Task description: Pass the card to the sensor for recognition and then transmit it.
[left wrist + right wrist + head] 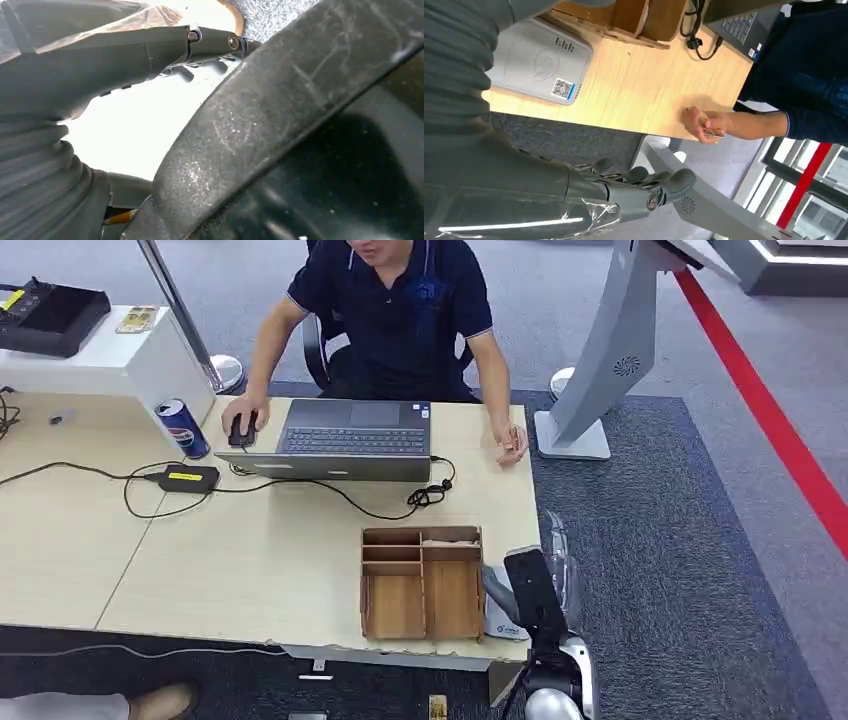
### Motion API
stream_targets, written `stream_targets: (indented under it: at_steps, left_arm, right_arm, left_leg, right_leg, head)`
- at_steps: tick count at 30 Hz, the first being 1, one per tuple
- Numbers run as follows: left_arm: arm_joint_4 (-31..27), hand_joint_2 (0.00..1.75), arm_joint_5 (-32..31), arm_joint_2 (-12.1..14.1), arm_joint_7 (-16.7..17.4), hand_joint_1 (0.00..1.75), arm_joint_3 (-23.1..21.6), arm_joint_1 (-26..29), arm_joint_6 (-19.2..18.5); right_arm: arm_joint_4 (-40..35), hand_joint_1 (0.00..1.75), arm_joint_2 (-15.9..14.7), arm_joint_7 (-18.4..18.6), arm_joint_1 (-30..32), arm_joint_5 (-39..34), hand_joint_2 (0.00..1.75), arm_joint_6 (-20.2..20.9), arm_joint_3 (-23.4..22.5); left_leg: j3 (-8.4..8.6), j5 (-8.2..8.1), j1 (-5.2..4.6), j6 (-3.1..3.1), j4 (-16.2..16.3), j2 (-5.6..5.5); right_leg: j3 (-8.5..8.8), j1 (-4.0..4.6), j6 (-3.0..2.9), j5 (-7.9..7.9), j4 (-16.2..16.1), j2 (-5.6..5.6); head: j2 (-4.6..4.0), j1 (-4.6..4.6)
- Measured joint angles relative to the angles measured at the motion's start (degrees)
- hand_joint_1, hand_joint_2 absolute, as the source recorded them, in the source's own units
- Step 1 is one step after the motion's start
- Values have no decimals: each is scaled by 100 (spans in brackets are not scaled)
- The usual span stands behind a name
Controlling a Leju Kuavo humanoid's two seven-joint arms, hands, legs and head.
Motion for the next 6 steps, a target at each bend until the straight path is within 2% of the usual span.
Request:
stream_targets:
  at_steps: [6]
  left_arm:
    - [0,175,4,0,0,0,26,3,0]
  right_arm:
    - [35,0,-9,-2,-9,-6,175,5,2]
  left_leg:
    - [0,0,0,0,0,0]
  right_leg:
    - [0,0,0,0,0,0]
  head:
    - [0,0]
